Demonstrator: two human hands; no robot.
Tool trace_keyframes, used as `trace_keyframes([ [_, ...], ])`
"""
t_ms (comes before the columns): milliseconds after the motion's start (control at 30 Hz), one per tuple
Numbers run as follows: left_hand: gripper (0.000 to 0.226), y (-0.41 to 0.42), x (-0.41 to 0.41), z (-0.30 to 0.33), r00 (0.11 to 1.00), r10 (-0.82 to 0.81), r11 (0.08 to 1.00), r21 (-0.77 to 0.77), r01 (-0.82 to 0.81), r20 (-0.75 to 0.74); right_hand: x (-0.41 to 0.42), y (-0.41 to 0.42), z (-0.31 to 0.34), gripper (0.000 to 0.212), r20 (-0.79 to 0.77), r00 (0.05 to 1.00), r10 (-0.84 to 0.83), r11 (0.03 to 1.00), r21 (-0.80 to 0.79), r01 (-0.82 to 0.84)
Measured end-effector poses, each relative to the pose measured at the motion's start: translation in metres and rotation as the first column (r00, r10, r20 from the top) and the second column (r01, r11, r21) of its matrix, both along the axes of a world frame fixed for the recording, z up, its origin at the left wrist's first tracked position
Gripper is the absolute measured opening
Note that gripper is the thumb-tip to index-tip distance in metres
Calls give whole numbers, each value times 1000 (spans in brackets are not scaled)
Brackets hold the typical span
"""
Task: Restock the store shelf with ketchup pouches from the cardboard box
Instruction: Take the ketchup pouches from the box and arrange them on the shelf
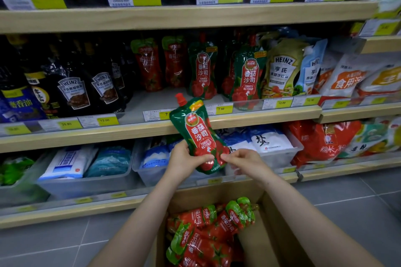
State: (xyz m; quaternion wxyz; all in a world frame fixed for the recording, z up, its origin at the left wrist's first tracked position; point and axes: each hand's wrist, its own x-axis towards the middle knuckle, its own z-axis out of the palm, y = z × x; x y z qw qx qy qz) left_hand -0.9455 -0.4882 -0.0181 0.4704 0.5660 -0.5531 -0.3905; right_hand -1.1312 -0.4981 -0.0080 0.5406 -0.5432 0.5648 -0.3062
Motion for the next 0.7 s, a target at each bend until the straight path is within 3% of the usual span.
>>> trace_keyframes([
  [67,53,-1,2,1,985,-44,999,0,45,167,-5,-7,8,48,-37,999,-21,993,-116,17],
  [133,60,-1,-3,2,960,-89,996,2,92,265,-1,-11,18,56,48,994,94,974,-211,-82],
  [200,69,-1,-12,1,959,-157,988,27,155,236,6,-13,23,41,109,985,136,965,-239,-107],
  [300,74,1,-18,-4,974,-186,981,74,178,128,7,-16,24,27,181,982,46,972,-234,-3],
  [433,71,3,-14,-11,966,-212,977,67,205,145,3,-19,27,27,237,971,-5,976,-211,57],
  [567,57,3,-14,-13,980,-127,991,-19,131,155,10,-17,30,37,181,982,49,975,-220,-8],
  [700,59,-1,-3,3,959,-168,981,-58,185,228,9,-22,37,34,197,979,61,968,-251,-9],
])
